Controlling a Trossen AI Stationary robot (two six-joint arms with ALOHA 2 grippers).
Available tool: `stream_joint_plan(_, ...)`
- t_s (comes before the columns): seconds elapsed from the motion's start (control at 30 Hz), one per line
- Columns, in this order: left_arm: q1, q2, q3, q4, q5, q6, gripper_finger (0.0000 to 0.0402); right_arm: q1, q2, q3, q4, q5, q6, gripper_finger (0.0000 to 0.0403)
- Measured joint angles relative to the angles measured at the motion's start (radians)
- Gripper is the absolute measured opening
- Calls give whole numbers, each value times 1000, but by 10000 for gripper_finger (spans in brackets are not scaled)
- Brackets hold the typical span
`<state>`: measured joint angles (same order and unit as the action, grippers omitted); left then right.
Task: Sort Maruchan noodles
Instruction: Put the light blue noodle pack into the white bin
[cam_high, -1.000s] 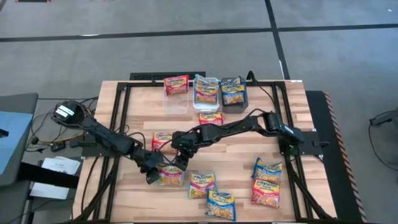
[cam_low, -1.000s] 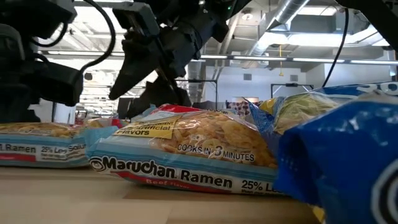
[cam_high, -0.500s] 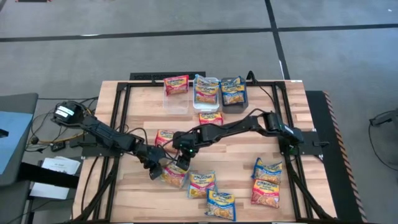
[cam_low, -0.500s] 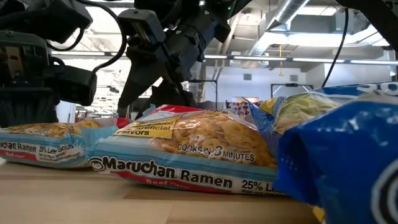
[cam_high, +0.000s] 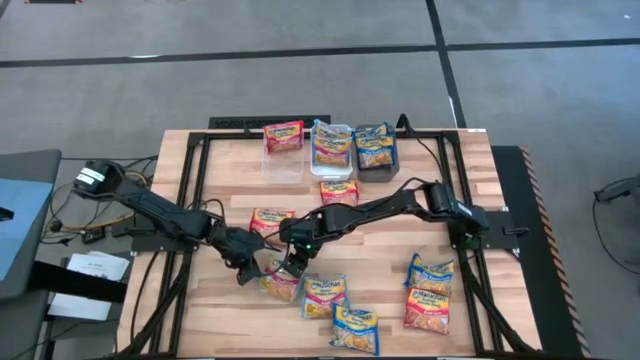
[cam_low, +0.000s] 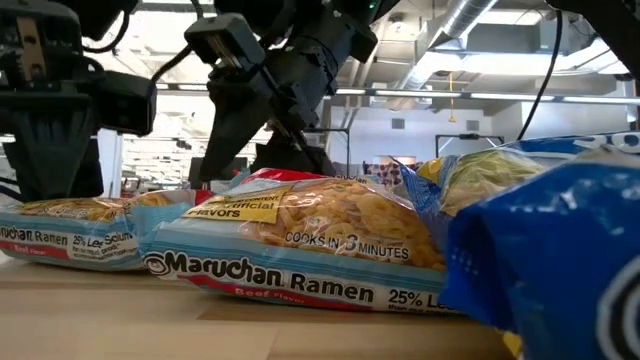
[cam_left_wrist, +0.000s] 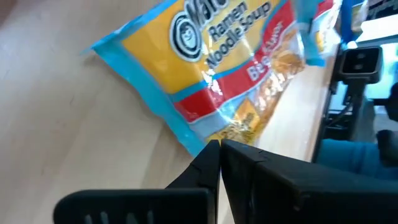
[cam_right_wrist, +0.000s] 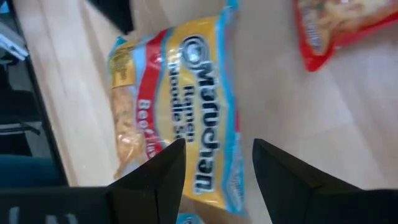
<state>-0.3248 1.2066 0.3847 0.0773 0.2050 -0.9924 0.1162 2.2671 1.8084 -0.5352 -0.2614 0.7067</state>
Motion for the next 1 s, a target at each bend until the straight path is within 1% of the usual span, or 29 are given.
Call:
stream_joint_plan(0.1, 0, -25, 0, -19, 3, -30, 0, -1, 20, 0, -1, 0, 4, 210)
stream_joint_plan(0.27, -8, -28, 0, -22, 27, -40, 0, 8, 48, 0, 0, -22, 38, 210)
stream_joint_plan(0.47, -18, -28, 0, -48, 7, -37, 0, 8, 46, 0, 35, -23, 35, 210)
stream_joint_plan(0.6, -18, -28, 0, -53, -18, -37, 0, 7, 56, 0, 39, -23, 89, 201)
stream_joint_plan(0.7, -18, -28, 0, -63, -35, -18, 0, 8, 77, 2, 46, -52, 143, 170)
stream_joint_plan(0.77, -18, -28, 0, -65, -35, -14, 0, 10, 81, 3, 45, -76, 157, 139)
stream_joint_plan(0.83, -17, -28, 0, -68, -34, -13, 0, 12, 104, 5, 84, -103, 182, 106)
stream_joint_plan(1.0, -17, -29, 0, -68, -26, 10, 0, 15, 105, 4, 97, -134, 208, 33)
